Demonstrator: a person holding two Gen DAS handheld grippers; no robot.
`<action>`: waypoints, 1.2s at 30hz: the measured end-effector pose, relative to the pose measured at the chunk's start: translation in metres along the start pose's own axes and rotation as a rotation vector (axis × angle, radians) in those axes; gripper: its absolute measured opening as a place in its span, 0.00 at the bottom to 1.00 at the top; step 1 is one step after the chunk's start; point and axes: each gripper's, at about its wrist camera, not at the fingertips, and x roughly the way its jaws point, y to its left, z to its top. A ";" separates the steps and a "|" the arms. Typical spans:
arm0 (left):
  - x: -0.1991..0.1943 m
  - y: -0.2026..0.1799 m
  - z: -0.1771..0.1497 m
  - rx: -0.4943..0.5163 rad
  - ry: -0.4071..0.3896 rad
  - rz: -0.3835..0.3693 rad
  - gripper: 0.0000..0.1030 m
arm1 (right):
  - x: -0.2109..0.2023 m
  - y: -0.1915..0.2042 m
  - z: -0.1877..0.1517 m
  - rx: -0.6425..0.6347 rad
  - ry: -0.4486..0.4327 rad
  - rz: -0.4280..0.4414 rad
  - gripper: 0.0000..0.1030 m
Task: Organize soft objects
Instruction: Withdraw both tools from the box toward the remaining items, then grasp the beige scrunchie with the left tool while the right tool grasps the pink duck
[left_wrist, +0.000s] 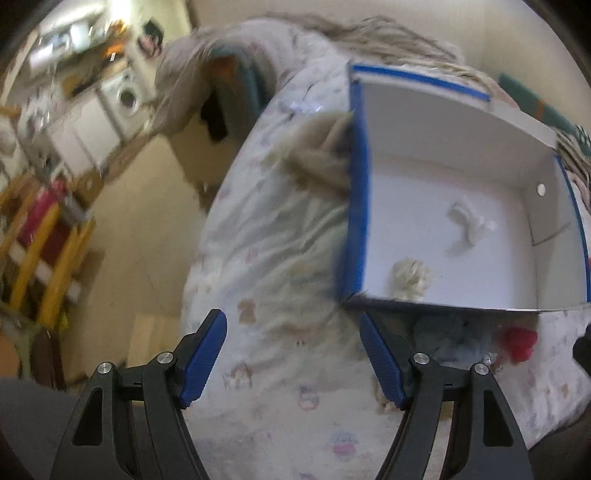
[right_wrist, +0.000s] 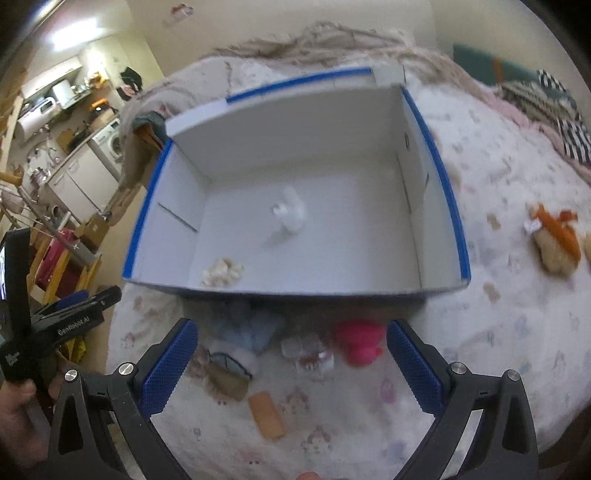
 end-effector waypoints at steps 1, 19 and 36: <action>0.002 0.003 -0.001 -0.015 0.013 -0.008 0.70 | 0.003 -0.001 -0.002 0.004 0.018 -0.014 1.00; 0.057 -0.038 -0.029 0.065 0.300 -0.212 0.58 | 0.046 -0.029 -0.004 0.241 0.181 0.031 1.00; 0.070 -0.064 -0.029 0.097 0.372 -0.283 0.08 | 0.050 -0.034 0.001 0.233 0.181 0.013 1.00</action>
